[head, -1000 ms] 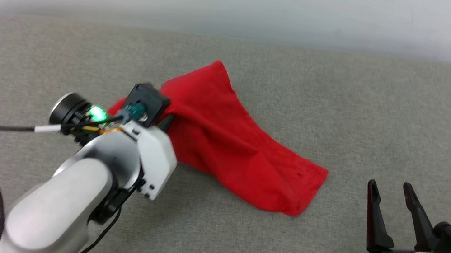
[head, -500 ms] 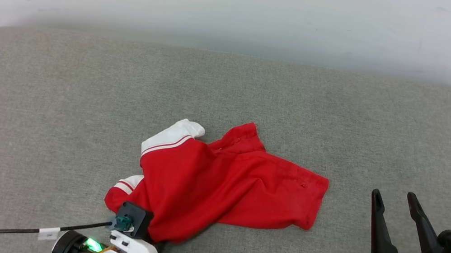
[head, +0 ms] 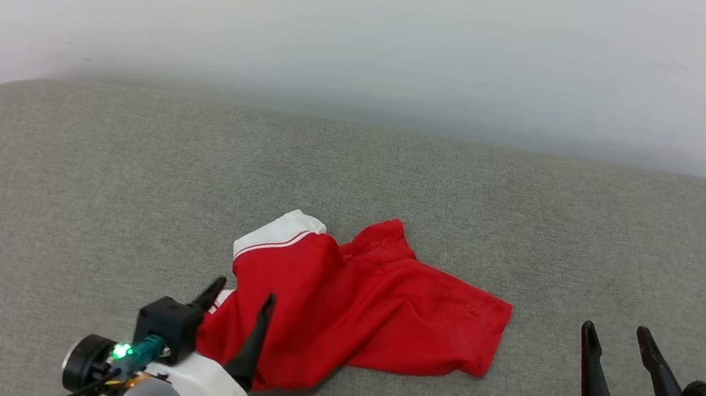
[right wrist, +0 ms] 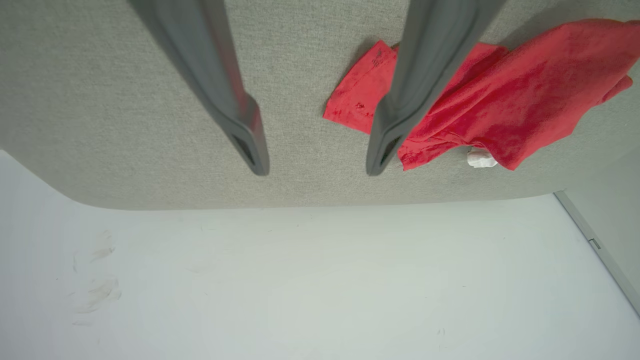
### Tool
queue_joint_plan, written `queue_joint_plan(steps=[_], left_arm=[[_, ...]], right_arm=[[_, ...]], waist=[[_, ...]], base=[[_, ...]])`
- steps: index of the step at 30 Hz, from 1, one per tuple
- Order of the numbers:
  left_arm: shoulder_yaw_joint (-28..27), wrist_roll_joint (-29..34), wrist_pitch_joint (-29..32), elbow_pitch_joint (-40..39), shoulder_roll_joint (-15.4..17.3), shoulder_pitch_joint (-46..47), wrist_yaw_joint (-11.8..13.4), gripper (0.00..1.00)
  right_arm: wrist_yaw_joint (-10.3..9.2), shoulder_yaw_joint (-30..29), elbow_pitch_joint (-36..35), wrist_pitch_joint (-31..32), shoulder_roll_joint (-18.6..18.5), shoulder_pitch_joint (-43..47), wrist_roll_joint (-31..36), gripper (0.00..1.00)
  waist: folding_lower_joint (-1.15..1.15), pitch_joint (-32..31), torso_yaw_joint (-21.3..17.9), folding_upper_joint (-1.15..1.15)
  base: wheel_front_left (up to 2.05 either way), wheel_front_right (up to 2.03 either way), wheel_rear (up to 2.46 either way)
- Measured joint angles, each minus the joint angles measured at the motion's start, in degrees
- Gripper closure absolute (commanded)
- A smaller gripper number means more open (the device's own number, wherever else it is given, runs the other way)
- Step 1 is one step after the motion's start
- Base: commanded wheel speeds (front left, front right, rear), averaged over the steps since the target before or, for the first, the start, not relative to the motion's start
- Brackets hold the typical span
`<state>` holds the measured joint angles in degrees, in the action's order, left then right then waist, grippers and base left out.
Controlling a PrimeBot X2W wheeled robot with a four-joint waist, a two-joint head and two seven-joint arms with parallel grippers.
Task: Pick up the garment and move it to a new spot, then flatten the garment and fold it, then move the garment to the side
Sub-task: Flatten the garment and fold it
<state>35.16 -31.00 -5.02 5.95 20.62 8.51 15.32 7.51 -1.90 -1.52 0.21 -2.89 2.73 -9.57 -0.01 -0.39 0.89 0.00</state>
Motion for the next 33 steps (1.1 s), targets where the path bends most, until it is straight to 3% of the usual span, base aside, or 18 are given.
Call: queue_joint_plan(steps=[3, 7, 12, 19, 28, 29, 30, 33], left_arm=[[-1.8, -0.2, -1.2, -1.3, 0.6, 0.0, 0.9, 0.00], [-3.8, -1.7, -1.4, -1.9, 1.6, 1.5, 0.2, 0.00], [-4.8, -6.0, 2.9, 0.0, 2.7, 6.8, -4.9, 0.00], [-3.1, -10.3, 14.6, 6.6, 5.1, 14.2, -11.8, 0.00], [0.2, -14.2, 26.1, 15.0, 5.8, 18.2, -17.2, 0.00], [0.4, -14.2, 26.2, 15.3, 5.8, 18.4, -17.4, 0.56], [0.4, -14.1, 26.0, 15.5, 5.7, 18.6, -17.4, 1.00], [0.5, -12.9, 24.1, 15.6, 5.6, 19.3, -17.2, 1.00]], right_arm=[[0.00, 0.0, -0.4, 0.2, 0.0, 0.0, 0.0, 0.00], [0.00, -0.1, -0.9, 0.3, 0.0, 0.0, 0.0, 0.00], [0.00, -0.2, -1.4, 0.3, 0.0, -0.2, 0.2, 0.00], [0.00, 0.3, -1.3, -0.3, 0.0, -2.0, 0.5, 0.00], [-0.01, 0.5, 0.5, -1.5, 0.0, -4.0, -0.1, 0.00], [0.00, 0.5, 0.7, -1.7, 0.0, -4.1, -0.1, 0.00], [-0.01, 0.5, 1.0, -1.7, 0.0, -4.1, -0.3, 0.00], [0.00, 0.4, 1.7, -2.0, 0.0, -4.1, -0.5, 0.00]], waist=[[0.00, 0.0, 0.1, 0.00], [0.00, 0.6, 0.0, 0.00], [0.00, 2.8, 0.0, 0.00], [0.01, 6.5, -0.6, 0.00], [0.01, 9.6, -2.5, 0.00], [0.01, 9.7, -2.7, 0.00], [0.01, 9.8, -2.8, 0.00], [0.01, 9.6, -3.1, 0.00]], base=[[0.00, 0.00, 0.00], [0.00, 0.00, 0.00], [0.00, 0.00, 0.00], [0.00, 0.00, 0.00], [0.00, 0.00, 0.00], [0.00, 0.00, 0.00], [0.00, 0.00, 0.00], [0.00, 0.00, 0.00]])
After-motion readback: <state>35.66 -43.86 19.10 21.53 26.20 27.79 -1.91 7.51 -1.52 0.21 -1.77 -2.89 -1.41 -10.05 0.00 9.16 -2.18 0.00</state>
